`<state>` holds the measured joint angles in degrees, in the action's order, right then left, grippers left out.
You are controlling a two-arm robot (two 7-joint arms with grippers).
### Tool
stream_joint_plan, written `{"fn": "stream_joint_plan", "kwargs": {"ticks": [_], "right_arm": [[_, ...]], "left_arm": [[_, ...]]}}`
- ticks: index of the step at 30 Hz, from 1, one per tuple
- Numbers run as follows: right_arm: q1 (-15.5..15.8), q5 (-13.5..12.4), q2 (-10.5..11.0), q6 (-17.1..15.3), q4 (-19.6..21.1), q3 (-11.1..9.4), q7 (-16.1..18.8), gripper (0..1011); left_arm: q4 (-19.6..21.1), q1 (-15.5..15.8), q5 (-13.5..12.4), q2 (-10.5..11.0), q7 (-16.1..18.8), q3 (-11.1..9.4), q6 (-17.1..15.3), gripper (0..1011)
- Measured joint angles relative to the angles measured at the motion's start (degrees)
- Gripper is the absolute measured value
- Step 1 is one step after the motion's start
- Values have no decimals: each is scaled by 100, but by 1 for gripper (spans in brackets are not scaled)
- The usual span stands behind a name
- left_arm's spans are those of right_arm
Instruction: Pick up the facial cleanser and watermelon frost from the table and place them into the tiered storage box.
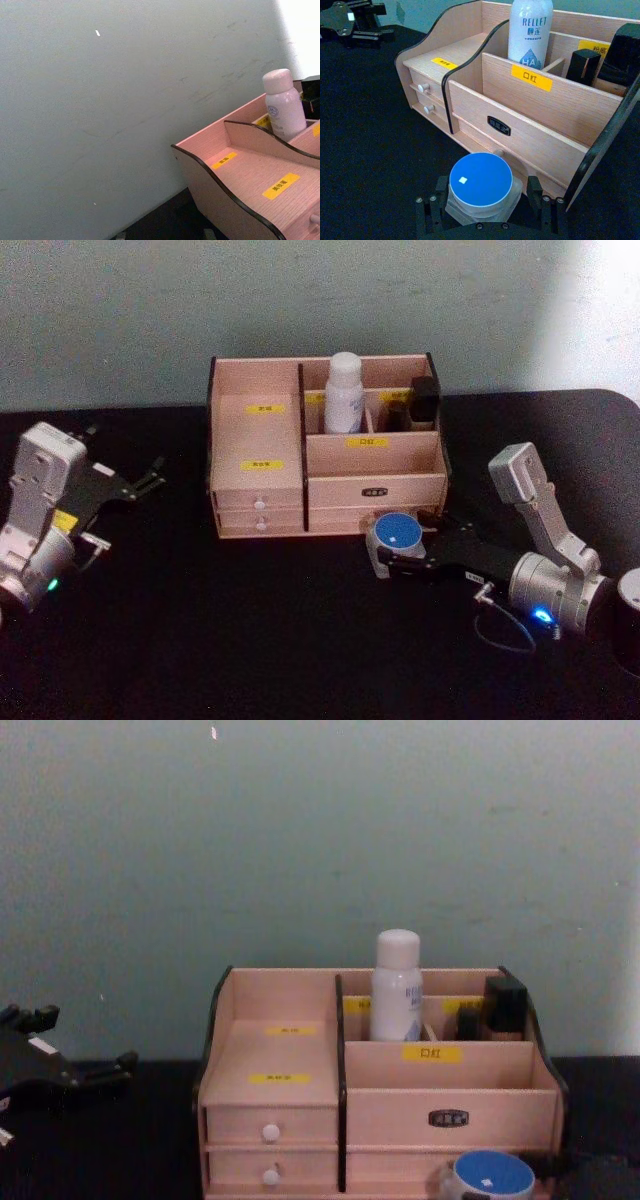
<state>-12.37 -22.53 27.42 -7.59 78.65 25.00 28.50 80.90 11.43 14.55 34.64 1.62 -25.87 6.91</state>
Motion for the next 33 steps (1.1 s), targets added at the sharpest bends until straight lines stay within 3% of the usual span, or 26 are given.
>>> {"fn": "stream_joint_plan", "kwargs": {"ticks": [16, 24, 33], "right_arm": [[0, 1, 0, 1, 4, 7, -6, 1000], [0, 1, 0, 1, 5, 7, -7, 818], [0, -2, 1, 5, 6, 7, -6, 746]], "left_arm": [[0, 0, 0, 0, 0, 0, 0, 1001], [0, 0, 0, 0, 0, 0, 0, 1001], [0, 0, 0, 0, 0, 0, 0, 1001]]}}
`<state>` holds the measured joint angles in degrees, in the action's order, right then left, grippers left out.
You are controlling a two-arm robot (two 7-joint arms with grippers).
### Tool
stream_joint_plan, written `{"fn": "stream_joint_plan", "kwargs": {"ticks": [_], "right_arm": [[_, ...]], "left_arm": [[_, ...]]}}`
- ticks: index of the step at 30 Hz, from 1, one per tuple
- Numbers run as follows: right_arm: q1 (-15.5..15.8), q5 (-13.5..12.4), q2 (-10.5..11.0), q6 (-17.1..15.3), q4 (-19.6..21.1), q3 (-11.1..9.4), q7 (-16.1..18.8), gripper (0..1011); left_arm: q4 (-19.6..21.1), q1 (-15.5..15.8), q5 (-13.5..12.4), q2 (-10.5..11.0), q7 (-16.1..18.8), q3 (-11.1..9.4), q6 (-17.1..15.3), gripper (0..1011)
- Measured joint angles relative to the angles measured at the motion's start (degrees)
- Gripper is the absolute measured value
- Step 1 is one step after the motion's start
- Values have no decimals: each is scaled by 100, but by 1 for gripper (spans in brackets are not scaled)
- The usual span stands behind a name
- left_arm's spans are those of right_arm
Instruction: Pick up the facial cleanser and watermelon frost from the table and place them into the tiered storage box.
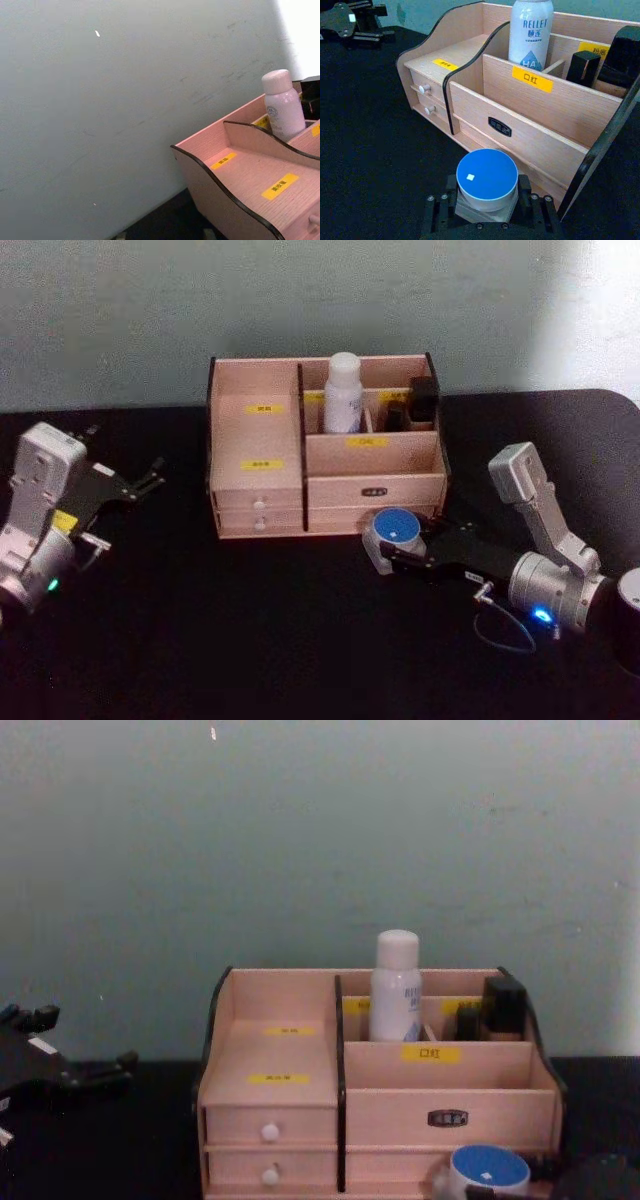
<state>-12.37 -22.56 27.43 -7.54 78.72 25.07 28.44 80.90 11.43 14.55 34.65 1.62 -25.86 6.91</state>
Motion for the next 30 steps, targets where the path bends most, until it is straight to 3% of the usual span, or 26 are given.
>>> {"fn": "stream_joint_plan", "kwargs": {"ticks": [30], "right_arm": [[0, 3, 0, -2, -1, 0, 0, 715]], "left_arm": [[0, 0, 0, 0, 0, 0, 0, 1001]]}}
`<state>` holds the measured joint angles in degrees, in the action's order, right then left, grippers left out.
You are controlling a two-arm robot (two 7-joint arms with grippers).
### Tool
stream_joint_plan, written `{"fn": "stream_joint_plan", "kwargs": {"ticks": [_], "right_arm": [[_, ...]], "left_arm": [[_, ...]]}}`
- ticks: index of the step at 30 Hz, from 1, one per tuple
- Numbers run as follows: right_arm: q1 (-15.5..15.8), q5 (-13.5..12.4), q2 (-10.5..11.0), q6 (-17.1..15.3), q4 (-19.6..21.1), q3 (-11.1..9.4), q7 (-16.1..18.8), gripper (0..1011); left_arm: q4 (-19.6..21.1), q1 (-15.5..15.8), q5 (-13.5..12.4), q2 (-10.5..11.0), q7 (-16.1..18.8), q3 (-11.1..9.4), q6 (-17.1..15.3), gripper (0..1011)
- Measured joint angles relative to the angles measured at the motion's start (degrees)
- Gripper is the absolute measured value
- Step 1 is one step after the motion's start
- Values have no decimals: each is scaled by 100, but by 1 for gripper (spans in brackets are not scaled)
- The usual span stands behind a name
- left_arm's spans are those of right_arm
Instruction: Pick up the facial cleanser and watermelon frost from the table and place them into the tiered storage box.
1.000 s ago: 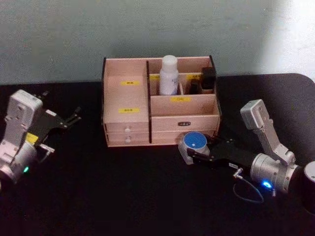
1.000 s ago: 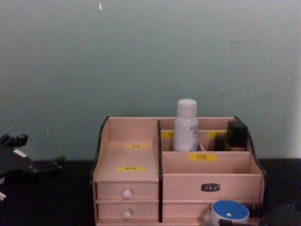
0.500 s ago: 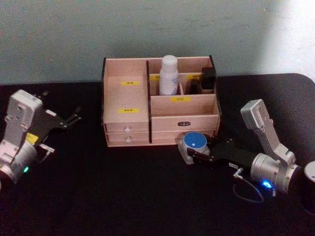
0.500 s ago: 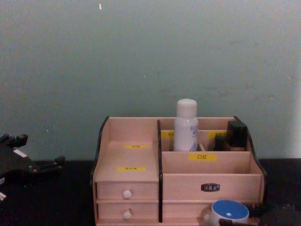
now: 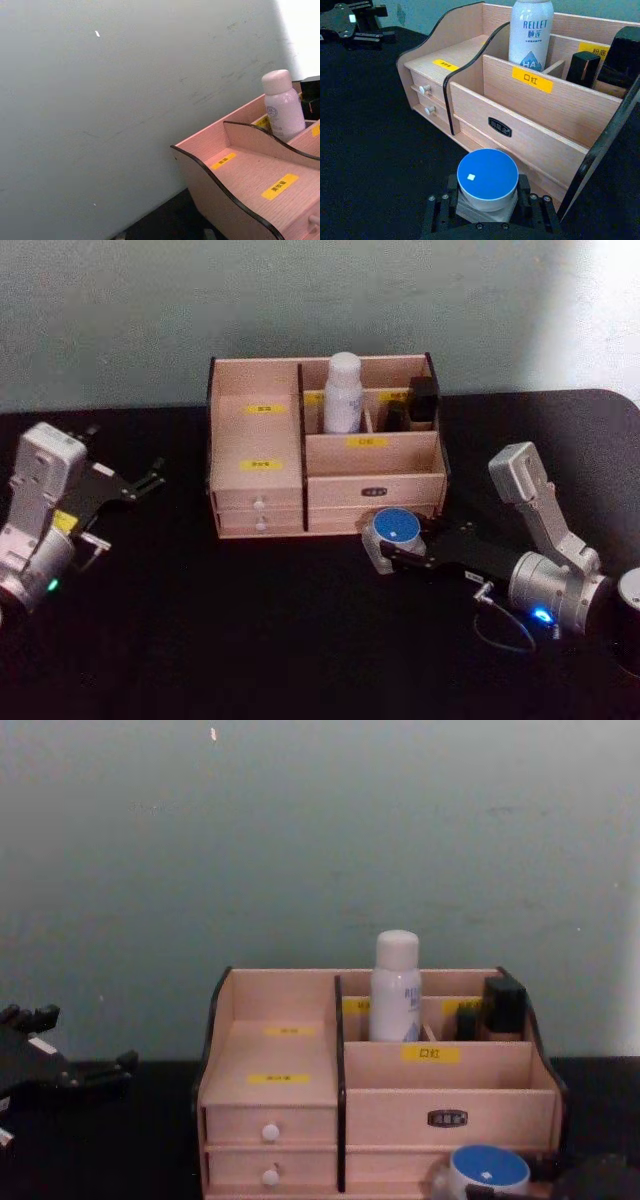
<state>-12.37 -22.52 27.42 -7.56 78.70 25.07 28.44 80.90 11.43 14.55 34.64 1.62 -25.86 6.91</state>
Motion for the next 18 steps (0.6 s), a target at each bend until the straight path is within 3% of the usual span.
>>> {"fn": "stream_joint_plan", "kwargs": {"ticks": [18], "right_arm": [[58, -18, 62, 207, 107, -25, 119, 715]], "left_arm": [[0, 0, 0, 0, 0, 0, 0, 1001]]}}
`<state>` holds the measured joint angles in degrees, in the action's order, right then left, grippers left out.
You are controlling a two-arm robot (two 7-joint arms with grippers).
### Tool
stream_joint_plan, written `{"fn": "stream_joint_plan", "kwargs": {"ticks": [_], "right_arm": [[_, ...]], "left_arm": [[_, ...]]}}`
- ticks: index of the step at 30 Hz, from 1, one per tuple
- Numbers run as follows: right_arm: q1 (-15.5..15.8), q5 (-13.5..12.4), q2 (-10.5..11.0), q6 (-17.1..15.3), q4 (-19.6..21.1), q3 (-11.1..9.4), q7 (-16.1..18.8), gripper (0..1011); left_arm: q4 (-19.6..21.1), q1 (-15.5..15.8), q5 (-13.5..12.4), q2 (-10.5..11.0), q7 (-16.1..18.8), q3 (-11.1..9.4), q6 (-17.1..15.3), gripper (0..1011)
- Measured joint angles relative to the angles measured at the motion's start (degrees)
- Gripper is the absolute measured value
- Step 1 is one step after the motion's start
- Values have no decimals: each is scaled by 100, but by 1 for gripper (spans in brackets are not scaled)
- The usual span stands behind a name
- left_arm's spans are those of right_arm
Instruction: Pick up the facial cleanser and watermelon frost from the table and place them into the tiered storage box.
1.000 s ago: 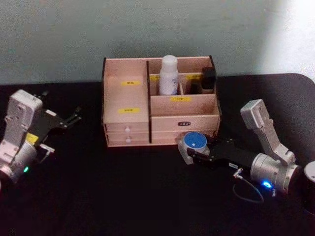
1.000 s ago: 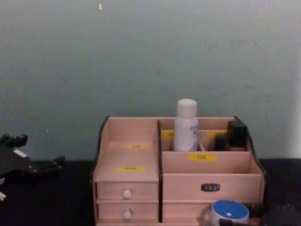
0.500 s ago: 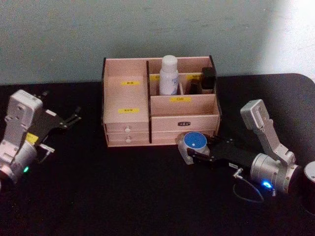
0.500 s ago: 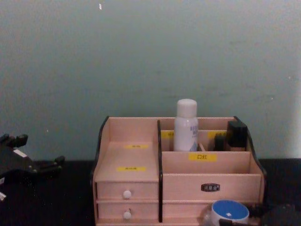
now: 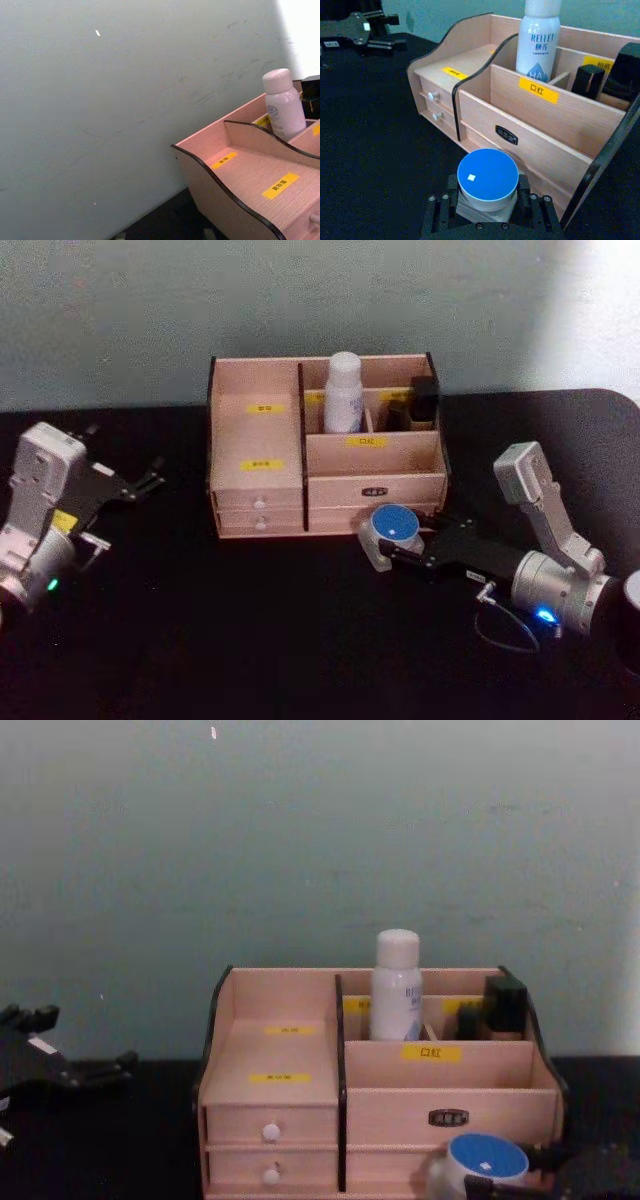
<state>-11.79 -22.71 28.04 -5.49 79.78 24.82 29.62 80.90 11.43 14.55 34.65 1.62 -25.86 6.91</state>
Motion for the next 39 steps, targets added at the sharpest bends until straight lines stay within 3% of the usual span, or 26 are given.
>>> {"fn": "stream_joint_plan", "kwargs": {"ticks": [20, 39], "right_arm": [[36, -151, 230, 115, 281, 55, 313, 715], [-163, -269, 401, 316, 399, 293, 695, 715]], "left_arm": [[0, 0, 0, 0, 0, 0, 0, 1001], [0, 0, 0, 0, 0, 0, 0, 1001]]}}
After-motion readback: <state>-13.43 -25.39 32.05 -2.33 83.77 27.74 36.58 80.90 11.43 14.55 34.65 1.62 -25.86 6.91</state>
